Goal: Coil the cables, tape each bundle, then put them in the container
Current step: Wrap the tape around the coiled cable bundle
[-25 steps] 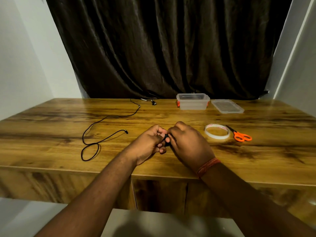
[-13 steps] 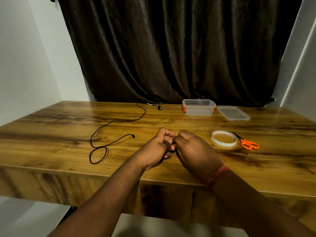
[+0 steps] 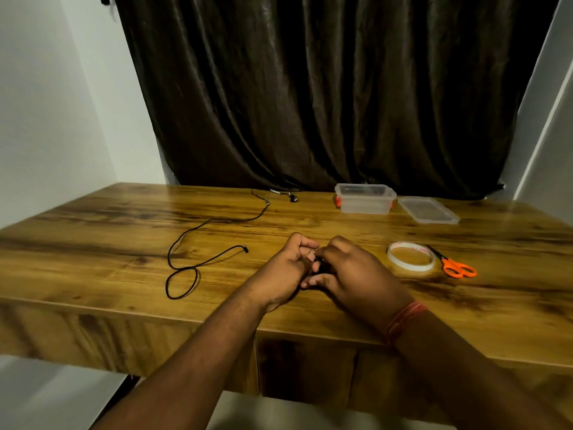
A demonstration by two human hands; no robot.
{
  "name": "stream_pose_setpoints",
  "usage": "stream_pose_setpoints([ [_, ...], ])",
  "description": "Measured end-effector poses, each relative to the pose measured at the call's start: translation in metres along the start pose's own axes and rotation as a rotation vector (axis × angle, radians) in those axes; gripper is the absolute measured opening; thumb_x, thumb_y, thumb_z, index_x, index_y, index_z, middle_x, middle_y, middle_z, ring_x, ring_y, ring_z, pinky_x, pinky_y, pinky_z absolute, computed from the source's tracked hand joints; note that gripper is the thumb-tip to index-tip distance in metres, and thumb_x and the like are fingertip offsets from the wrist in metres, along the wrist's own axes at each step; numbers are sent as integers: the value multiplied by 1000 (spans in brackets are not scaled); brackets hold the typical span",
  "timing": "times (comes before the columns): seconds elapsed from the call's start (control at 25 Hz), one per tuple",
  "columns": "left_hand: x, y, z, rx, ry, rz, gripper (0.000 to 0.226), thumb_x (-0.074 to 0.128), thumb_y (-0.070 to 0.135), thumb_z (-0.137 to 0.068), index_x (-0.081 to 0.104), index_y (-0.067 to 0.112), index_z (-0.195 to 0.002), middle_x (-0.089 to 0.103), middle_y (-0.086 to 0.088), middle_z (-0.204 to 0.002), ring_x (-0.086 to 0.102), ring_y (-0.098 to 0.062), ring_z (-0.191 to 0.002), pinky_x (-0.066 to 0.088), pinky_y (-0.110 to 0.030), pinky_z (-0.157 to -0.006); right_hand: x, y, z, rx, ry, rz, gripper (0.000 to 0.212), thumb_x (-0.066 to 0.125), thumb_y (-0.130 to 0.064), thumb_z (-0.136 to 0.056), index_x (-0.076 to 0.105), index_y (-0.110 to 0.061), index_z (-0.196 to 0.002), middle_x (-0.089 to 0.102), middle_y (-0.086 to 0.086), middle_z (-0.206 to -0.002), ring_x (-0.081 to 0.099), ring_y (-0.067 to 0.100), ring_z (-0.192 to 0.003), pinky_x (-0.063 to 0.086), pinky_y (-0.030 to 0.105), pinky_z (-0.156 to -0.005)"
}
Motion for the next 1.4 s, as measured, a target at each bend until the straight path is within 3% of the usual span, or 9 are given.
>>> stream_pose_setpoints([
  [0.12, 0, 2, 0, 9, 10, 71, 16, 34, 0, -104, 44, 12, -107, 52, -5, -74, 38, -11, -53, 34, -23, -48, -3, 8, 2, 10, 14, -68, 44, 68, -39, -86, 58, -22, -126, 49, -4, -112, 50, 13, -102, 46, 28, -86],
  [0.28, 3, 4, 1, 0, -15, 141, 14, 35, -3, -103, 45, 6, -103, 50, -6, -74, 34, -6, -50, 32, -21, -47, -5, 29, 1, 40, 86, -202, 35, 71, -19, -82, 64, -24, -117, 52, -9, -120, 44, 7, -114, 35, 20, -94],
  [0.4, 6, 7, 3, -1, -56, 158, 12, 39, -4, -101, 46, 5, -104, 51, -7, -75, 36, -6, -51, 32, -21, -47, -5, 32, -1, 85, 124, -378, 24, 70, -11, -83, 63, -24, -102, 62, -11, -106, 56, 2, -102, 44, 19, -86],
  [0.52, 6, 6, 4, 4, -58, 106, 12, 42, -7, -99, 47, 4, -103, 54, -8, -76, 38, -7, -53, 34, -21, -47, -9, 32, 1, 67, 178, -391, 20, 68, -6, -83, 66, -21, -96, 64, -11, -94, 58, 2, -90, 46, 17, -77],
  [0.68, 6, 2, 2, 35, -41, -6, 10, 46, 0, -101, 51, 7, -97, 56, -6, -77, 42, -10, -53, 38, -26, -50, -14, 32, 4, 61, 228, -365, 16, 66, -7, -84, 68, -19, -93, 64, -10, -90, 58, 1, -86, 44, 13, -74],
  [0.88, 0, 2, 1, 99, -11, -223, 23, 51, 15, -101, 59, 27, -83, 57, -2, -70, 47, -18, -54, 40, -35, -57, -18, 32, 7, 77, 260, -367, 14, 67, -7, -84, 69, -19, -93, 65, -10, -88, 58, -2, -84, 39, 6, -71],
  [1.12, 1, 2, 2, 81, 11, -307, 17, 49, 20, -103, 57, 17, -89, 56, 4, -65, 48, -18, -55, 41, -36, -58, -18, 31, 7, 74, 262, -366, 15, 65, -8, -85, 69, -20, -93, 65, -10, -88, 58, 1, -84, 42, 10, -72],
  [1.28, 7, 0, 2, 36, -34, -150, 21, 42, 18, -105, 54, 11, -89, 55, -1, -68, 47, -16, -52, 40, -31, -53, -21, 30, 8, 42, 286, -342, 13, 65, -7, -85, 69, -18, -92, 64, -7, -88, 59, 5, -84, 45, 17, -73],
  [1.4, 13, 3, 4, 3, -67, 21, 23, 37, 20, -106, 51, 7, -93, 56, -2, -72, 48, -10, -53, 41, -26, -49, -20, 26, 8, 8, 281, -308, 13, 65, -6, -86, 70, -17, -93, 64, -6, -89, 58, 5, -84, 44, 14, -74],
])
Point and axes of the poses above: each hand's wrist, its own z-axis away from the middle knuckle, its own x-axis out of the palm, y = z × x, the point moved 10 cm from there along -z, towards the middle knuckle
